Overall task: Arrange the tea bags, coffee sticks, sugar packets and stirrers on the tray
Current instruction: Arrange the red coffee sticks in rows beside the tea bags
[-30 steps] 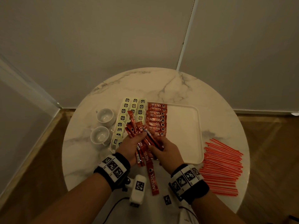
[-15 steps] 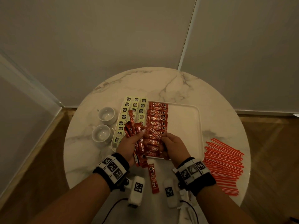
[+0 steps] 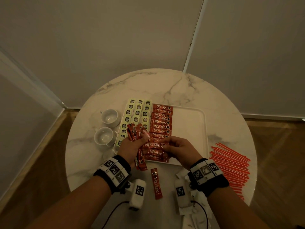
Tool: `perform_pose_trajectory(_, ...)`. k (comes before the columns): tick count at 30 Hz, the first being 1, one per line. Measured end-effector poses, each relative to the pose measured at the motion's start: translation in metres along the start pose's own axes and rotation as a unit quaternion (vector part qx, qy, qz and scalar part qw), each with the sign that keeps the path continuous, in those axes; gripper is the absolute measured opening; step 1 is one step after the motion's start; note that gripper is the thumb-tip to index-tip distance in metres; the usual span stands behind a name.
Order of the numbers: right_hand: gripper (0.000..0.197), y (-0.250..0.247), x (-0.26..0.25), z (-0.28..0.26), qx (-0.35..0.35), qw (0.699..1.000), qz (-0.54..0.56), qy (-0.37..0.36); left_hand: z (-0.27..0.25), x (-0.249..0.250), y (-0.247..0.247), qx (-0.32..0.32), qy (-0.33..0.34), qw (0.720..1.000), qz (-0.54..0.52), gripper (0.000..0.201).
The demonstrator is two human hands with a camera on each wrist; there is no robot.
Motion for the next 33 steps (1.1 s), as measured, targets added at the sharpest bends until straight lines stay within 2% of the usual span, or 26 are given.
perform_pose_trajectory(3, 0.019, -0.015, -0.003, 0.002, 0.064, 0.998, -0.016, -0.012, 0.004, 0.002, -0.004, 0.0, 0.008, 1.0, 0.006, 0.008)
perform_pose_trajectory(6, 0.022, -0.035, 0.0, 0.011, 0.164, 0.986, -0.035, -0.007, 0.007, 0.003, -0.011, 0.012, 0.033, 0.999, 0.025, 0.013)
perform_pose_trajectory(10, 0.021, -0.045, 0.011, 0.023, 0.212, 0.976, -0.048, 0.021, 0.011, 0.008, -0.017, 0.014, 0.049, 0.985, 0.166, 0.009)
perform_pose_trajectory(13, 0.017, -0.051, 0.017, 0.024, 0.241, 0.969, -0.048, 0.026, 0.021, 0.019, -0.014, 0.022, 0.083, 0.946, 0.311, 0.01)
perform_pose_trajectory(16, 0.013, -0.059, 0.026, 0.026, 0.274, 0.96, -0.018, 0.046, 0.036, 0.031, -0.009, 0.029, 0.11, 0.911, 0.396, 0.012)
perform_pose_trajectory(20, 0.011, -0.064, 0.041, 0.024, 0.31, 0.946, 0.04, 0.09, 0.061, 0.036, -0.009, 0.03, 0.099, 0.87, 0.481, 0.021)
perform_pose_trajectory(23, 0.012, -0.06, 0.048, 0.02, 0.316, 0.941, 0.065, 0.1, 0.077, 0.034, -0.006, 0.006, 0.079, 0.826, 0.558, 0.026)
perform_pose_trajectory(27, 0.014, -0.05, 0.049, 0.019, 0.322, 0.939, 0.068, 0.096, 0.089, 0.03, -0.003, -0.015, 0.054, 0.775, 0.629, 0.028)
perform_pose_trajectory(33, 0.014, -0.043, 0.051, 0.022, 0.316, 0.94, 0.085, 0.094, 0.095, 0.026, -0.004, -0.019, 0.066, 0.731, 0.679, 0.031)
Point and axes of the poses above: each hand's wrist, its own z-axis towards the middle knuckle, its own y-axis out of the palm, x = y × z, the point moved 4 cm from there along z, towards the middle knuckle, and after that the axes turned 9 degrees about y, right-handed, at the moved point
